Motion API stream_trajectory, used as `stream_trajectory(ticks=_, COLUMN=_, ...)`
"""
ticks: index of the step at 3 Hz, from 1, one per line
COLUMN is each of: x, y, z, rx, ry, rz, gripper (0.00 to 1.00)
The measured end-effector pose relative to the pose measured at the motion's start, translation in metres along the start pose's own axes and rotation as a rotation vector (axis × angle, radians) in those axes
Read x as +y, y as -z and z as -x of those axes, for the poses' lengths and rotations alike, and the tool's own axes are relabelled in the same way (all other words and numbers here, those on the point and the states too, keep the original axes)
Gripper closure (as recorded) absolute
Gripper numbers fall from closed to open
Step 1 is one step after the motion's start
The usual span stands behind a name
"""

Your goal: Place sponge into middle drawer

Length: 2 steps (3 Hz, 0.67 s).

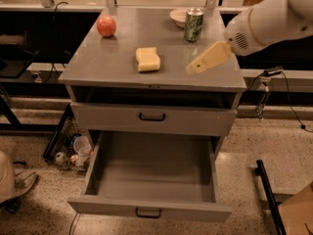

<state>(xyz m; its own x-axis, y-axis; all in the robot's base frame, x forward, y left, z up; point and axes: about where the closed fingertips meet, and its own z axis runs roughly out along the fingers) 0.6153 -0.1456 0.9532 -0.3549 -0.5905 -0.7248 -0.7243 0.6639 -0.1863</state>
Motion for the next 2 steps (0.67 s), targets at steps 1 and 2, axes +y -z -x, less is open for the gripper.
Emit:
stream_trajectory(ticks=1, x=0.008, y=-0.060, z=0.012, rx=-0.081, ry=-0.061, rz=0.043, gripper=0.00)
stream_trajectory(ticks=2, x=0.007, y=-0.108, z=0.028, rx=-0.143, ry=-0.113, rz=0.042, gripper=0.00)
